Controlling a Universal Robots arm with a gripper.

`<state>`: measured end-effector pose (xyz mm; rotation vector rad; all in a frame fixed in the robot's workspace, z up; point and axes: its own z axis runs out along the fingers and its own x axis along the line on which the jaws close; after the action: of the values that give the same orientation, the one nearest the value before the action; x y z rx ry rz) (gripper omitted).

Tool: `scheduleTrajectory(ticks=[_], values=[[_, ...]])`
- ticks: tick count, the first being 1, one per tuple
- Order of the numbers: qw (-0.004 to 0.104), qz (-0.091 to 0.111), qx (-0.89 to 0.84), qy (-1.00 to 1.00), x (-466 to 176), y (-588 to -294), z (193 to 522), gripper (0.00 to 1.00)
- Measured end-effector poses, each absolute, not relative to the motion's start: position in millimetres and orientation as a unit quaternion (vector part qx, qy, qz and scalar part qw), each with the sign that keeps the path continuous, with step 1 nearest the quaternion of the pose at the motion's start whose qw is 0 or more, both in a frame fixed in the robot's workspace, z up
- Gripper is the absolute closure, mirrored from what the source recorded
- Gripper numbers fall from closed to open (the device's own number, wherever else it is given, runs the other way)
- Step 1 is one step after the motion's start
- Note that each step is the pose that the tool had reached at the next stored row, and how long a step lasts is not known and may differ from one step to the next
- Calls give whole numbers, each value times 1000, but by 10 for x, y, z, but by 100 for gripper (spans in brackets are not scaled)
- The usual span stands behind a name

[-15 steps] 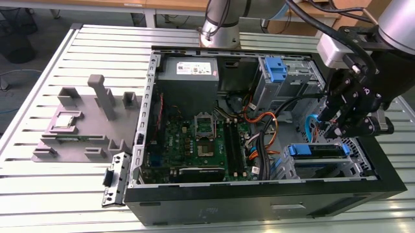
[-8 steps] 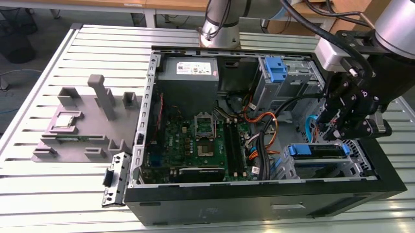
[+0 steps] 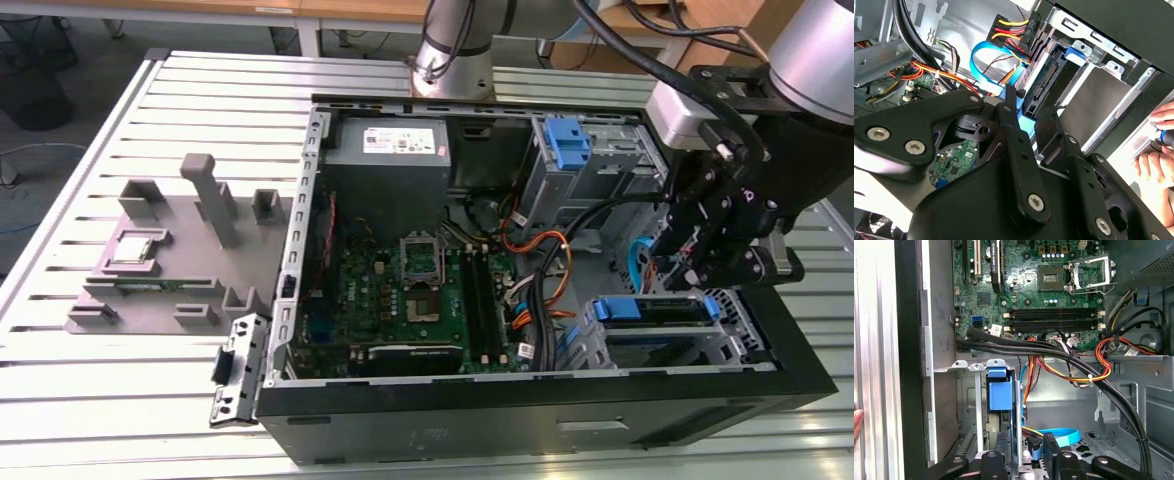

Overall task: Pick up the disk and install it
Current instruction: 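Insert the first disk wire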

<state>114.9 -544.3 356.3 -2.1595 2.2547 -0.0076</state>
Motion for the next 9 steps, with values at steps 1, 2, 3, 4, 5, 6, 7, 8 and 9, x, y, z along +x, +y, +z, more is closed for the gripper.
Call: scheduleTrajectory(ticks=[1, 2, 3, 4, 5, 6, 7, 8, 9], values=[[10, -2, -692, 722, 1149, -5443, 3563, 58], [10, -2, -692, 722, 1149, -5443, 3563, 58], [10, -2, -692, 722, 1149, -5443, 3563, 60], [10, -2, -692, 722, 1149, -5443, 3563, 65], [10, -2, -692, 722, 1149, -5443, 3563, 65], [10, -3, -692, 722, 1149, -5443, 3563, 71], [10, -3, -692, 722, 1149, -5443, 3563, 77], [10, -3, -692, 722, 1149, -5442, 3562, 83], [10, -3, -692, 722, 1149, -5443, 3563, 83]])
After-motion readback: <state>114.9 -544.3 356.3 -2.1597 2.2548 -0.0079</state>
